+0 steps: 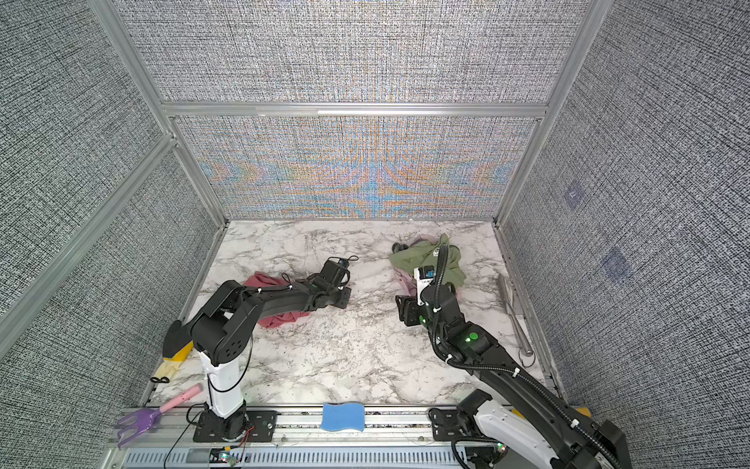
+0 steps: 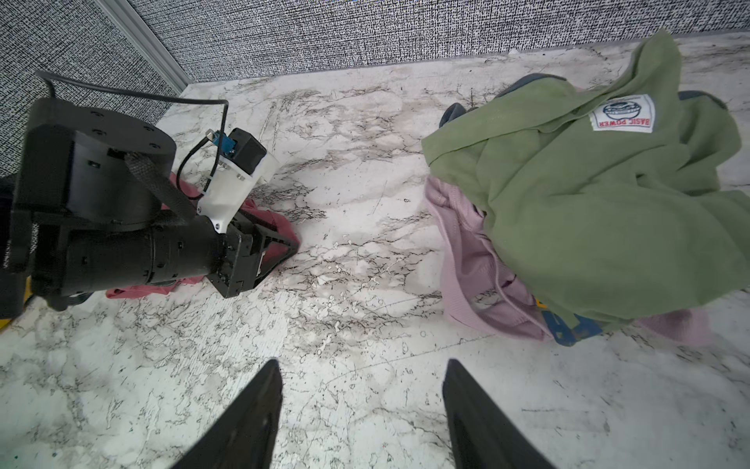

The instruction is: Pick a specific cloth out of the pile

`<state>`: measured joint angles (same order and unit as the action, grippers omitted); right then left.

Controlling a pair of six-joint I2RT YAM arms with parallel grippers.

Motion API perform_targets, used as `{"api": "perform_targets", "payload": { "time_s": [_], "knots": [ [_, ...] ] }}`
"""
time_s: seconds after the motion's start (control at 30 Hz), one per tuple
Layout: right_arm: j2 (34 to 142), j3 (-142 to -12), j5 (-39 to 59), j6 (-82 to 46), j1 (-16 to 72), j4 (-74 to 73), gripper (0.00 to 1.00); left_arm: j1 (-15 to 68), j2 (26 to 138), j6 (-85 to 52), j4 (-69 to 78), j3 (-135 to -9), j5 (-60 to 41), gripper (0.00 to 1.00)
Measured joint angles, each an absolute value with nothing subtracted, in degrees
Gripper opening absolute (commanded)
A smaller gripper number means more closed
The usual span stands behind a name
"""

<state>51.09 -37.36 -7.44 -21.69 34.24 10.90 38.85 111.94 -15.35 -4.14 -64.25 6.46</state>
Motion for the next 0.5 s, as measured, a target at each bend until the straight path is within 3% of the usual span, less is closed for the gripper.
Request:
{"api": "perform_targets", "payload": {
  "time_s": [0.13,0.5],
  "knots": [
    [51.1,-37.4,-7.6,-21.7,34.2,10.9,0.65,38.9,112.3,-15.5,-3.7,-64.2,8.8,0.02],
    [52.9,-38.9,-7.6,-21.2,34.2,10.9,0.65,39.6,105.6,-19.7,-7.9,-64.4,9.6,0.00]
  ]
}}
